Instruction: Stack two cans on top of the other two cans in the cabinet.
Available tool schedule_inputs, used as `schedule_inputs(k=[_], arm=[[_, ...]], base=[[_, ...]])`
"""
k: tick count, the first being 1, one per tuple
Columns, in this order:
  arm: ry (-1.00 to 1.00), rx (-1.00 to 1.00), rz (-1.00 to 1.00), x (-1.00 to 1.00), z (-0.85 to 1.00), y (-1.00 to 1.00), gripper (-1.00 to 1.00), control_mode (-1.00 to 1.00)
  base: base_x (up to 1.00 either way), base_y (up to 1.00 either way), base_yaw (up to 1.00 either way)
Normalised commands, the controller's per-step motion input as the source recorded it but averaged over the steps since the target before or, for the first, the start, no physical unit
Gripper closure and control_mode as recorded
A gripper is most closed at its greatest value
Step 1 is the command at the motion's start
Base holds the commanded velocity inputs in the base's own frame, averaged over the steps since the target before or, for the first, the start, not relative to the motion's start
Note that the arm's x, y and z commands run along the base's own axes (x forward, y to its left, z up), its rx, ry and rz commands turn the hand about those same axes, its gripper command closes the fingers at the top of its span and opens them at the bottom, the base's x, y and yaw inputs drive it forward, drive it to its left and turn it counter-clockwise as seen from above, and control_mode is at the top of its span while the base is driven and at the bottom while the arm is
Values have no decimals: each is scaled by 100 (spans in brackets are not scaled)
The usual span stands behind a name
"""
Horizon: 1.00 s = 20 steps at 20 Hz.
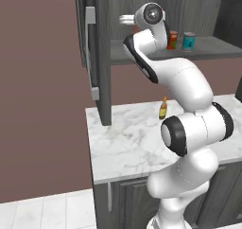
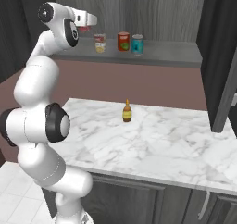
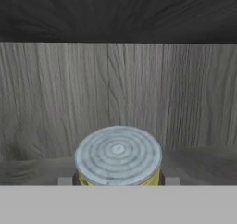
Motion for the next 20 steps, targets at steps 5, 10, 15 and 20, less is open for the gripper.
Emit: schedule_inputs(k=[5, 10, 15, 20], arm=[[0, 0, -2, -3, -1, -32, 100, -100], [0, 0, 0, 2, -1, -30, 100, -100], [0, 0, 0, 16, 0, -18, 100, -100], [0, 2, 0, 20, -6, -20, 100, -100]], base=[[0, 0, 0], [0, 0, 0], [0, 0, 0], [0, 0, 0]])
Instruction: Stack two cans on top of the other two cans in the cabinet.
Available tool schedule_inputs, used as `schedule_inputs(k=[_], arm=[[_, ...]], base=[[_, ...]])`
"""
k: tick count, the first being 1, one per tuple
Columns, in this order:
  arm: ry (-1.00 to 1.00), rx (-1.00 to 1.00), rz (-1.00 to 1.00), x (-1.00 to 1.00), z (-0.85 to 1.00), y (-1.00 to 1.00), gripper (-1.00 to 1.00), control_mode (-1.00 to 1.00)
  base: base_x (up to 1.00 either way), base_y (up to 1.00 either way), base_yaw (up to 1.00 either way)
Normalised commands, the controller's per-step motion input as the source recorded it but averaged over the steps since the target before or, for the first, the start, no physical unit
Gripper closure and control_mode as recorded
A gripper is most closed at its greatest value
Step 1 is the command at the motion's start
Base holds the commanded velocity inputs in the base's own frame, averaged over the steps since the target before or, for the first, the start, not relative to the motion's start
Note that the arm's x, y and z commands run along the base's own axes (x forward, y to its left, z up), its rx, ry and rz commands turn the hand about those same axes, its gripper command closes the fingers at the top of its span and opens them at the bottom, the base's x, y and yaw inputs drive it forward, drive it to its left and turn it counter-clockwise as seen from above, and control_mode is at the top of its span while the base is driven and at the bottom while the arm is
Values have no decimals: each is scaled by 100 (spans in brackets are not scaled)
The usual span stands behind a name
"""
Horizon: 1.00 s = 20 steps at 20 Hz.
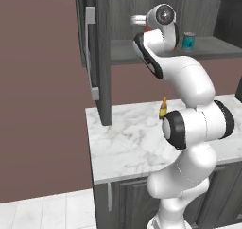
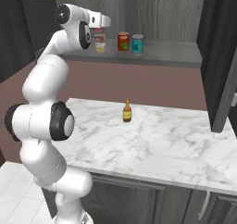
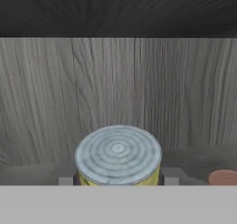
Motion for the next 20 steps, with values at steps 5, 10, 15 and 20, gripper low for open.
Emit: schedule_inputs(k=[5, 10, 15, 20], arm=[[0, 2, 0, 14, -4, -17, 100, -100], [0, 4, 0, 0, -10, -7, 100, -100], [0, 2, 0, 0, -17, -5, 100, -100], [0, 0, 0, 2, -16, -2, 100, -100]], base=[[0, 0, 0], [0, 0, 0], [0, 0, 0], [0, 0, 0]])
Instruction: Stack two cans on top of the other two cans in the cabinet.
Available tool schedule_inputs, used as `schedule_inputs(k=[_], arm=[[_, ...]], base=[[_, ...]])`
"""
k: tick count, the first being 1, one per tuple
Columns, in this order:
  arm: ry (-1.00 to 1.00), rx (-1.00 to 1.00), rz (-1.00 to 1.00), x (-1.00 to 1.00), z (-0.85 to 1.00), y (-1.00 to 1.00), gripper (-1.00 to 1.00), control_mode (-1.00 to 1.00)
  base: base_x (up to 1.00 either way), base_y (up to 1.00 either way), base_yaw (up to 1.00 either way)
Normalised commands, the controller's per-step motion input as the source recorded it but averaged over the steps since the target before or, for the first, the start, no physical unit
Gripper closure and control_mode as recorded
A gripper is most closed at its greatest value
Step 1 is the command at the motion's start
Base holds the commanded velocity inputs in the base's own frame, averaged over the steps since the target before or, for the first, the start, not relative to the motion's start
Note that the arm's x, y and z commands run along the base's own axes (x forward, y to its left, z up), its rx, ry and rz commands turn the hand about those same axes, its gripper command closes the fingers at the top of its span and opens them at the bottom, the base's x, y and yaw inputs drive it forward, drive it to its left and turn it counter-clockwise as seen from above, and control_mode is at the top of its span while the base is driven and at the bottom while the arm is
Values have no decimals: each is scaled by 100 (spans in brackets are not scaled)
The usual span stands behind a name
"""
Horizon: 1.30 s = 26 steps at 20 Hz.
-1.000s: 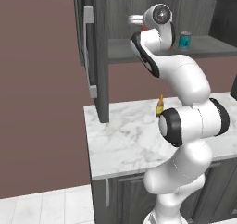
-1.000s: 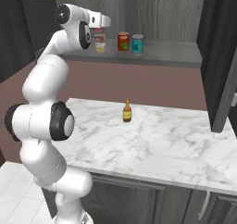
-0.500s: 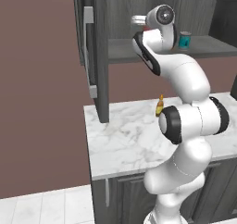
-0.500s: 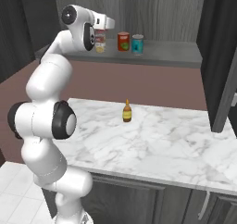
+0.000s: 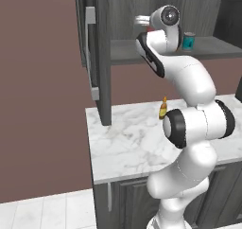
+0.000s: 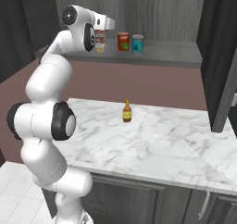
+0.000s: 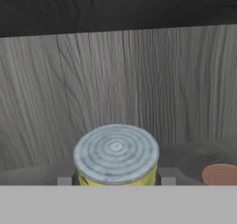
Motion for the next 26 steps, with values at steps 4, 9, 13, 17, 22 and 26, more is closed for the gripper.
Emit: schedule_inputs(k=[4, 9, 13, 17, 22, 26], arm=[[0, 0, 0, 3, 0, -4, 100, -100], [0, 0, -3, -10, 9, -5, 100, -100], [0, 0, -11, -17, 0, -7, 100, -100], [0, 0, -11, -16, -11, 0, 100, -100], [-4, 0, -2, 3, -15, 12, 100, -100], [-1, 0, 0, 11, -4, 7, 100, -100]], base=[[0, 0, 0], [0, 0, 0], [0, 0, 0], [0, 0, 0], [0, 0, 0], [0, 0, 0]])
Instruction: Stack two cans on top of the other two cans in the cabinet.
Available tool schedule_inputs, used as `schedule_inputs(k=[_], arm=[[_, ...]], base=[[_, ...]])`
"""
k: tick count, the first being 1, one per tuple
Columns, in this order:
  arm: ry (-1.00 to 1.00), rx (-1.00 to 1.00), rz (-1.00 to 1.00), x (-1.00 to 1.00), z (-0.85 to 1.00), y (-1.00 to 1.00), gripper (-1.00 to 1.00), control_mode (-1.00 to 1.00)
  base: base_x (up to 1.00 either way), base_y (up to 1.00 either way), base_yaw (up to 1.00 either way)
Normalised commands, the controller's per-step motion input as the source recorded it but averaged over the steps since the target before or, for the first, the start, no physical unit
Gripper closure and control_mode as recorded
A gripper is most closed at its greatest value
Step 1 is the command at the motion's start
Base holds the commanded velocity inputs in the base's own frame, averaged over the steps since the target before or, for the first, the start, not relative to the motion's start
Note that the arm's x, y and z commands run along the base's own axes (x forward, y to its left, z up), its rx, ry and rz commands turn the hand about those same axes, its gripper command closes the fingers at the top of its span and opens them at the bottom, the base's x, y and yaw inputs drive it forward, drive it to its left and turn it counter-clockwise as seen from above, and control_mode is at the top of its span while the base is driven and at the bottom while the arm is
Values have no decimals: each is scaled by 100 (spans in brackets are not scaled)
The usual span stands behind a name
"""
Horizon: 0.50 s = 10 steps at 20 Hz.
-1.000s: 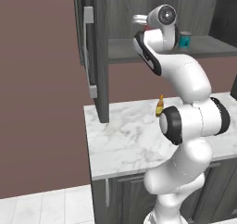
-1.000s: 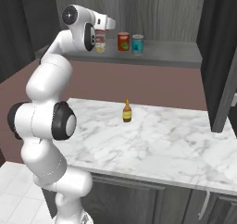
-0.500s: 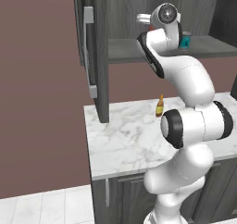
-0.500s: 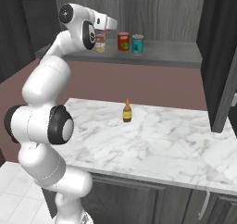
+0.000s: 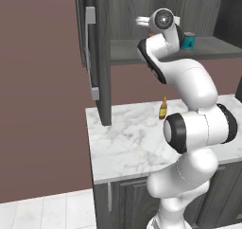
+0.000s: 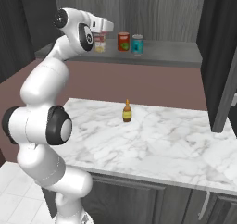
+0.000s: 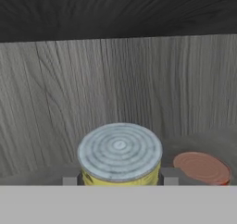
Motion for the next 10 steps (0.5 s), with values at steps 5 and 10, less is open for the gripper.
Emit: schedule_inputs(k=[5, 10], arm=[[0, 0, 0, 8, -6, 0, 100, -100], [0, 0, -1, -5, 1, -1, 100, -100]], base=[[0, 0, 0], [0, 0, 0]])
